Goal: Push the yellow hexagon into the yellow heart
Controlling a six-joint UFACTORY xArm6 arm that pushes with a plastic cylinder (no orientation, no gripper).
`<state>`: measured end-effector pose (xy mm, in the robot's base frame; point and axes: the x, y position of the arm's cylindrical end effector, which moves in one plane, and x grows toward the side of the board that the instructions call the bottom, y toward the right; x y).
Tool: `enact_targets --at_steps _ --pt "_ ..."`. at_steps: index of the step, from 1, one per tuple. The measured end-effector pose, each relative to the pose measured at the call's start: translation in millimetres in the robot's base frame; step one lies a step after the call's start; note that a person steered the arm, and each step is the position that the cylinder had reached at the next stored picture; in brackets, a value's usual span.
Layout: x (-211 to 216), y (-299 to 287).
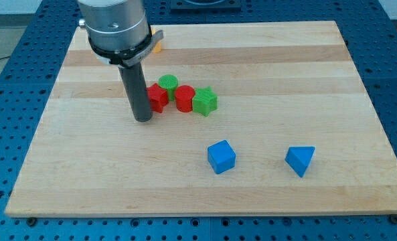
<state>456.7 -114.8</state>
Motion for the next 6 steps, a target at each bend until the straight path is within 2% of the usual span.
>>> enact_targets --at_steps 2,4,6 --pt "4.7 -32.6" --pt "-0.4 -129.7" --pt "-132.3 -134.1"
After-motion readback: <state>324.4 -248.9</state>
